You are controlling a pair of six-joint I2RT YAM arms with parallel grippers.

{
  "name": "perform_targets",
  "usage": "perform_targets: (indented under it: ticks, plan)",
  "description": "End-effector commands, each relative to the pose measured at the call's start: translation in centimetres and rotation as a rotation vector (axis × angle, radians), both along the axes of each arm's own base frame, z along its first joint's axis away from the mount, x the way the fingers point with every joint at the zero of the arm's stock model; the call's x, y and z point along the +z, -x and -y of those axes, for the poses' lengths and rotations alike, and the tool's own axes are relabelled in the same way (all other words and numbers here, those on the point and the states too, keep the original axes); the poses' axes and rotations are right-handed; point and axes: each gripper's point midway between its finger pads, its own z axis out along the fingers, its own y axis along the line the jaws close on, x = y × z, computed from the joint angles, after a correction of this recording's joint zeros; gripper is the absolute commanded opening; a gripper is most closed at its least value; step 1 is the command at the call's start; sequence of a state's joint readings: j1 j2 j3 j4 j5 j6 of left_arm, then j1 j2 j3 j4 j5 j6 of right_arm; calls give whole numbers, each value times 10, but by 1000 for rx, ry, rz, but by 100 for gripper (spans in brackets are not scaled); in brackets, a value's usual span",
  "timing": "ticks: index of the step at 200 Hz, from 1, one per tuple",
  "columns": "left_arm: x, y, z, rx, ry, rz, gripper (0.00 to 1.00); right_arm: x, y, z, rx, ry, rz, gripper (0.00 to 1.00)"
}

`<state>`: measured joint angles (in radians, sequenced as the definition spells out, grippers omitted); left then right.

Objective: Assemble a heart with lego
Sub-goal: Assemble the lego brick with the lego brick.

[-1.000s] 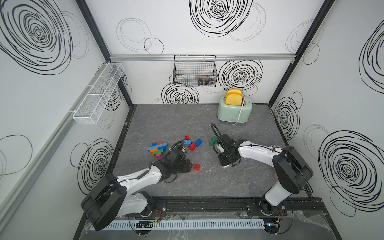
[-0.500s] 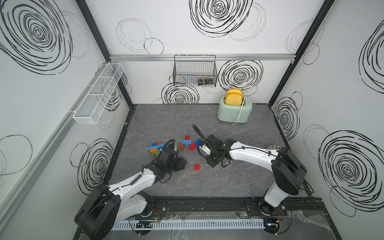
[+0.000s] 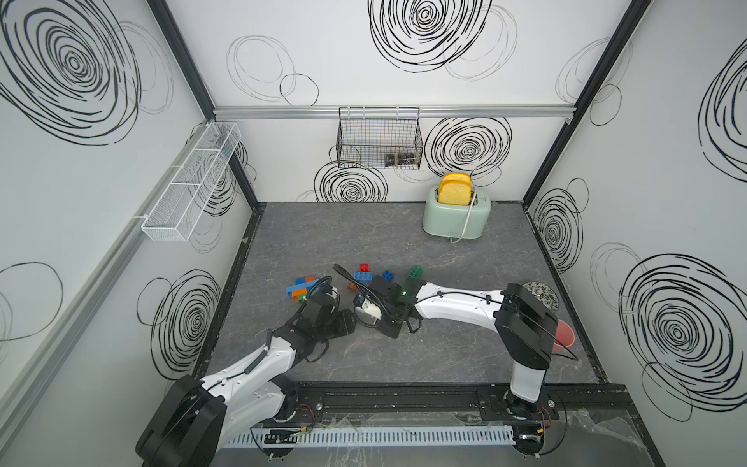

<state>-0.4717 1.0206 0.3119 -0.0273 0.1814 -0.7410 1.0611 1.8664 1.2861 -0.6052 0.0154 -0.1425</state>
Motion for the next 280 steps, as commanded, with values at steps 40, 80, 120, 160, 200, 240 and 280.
perform_targets:
  ticks: [40,80,120,160,200,240,280]
  plan:
    - [3,-5,-8,46,33,17,57,-13,4,12,90,114,-13,29]
    - [1,-5,-9,46,32,9,57,-19,11,6,145,111,-56,29]
    - [3,-6,-12,60,37,14,57,-36,31,11,200,157,-149,29]
    - [5,-6,-12,61,44,16,57,-43,28,15,192,197,-137,29]
    - [5,-6,-11,57,51,14,57,-39,33,10,203,164,-205,29]
    - [6,-4,-8,42,65,6,57,-44,35,14,188,155,-266,28]
    - [6,-5,-9,46,62,6,57,-30,27,8,184,104,-180,27]
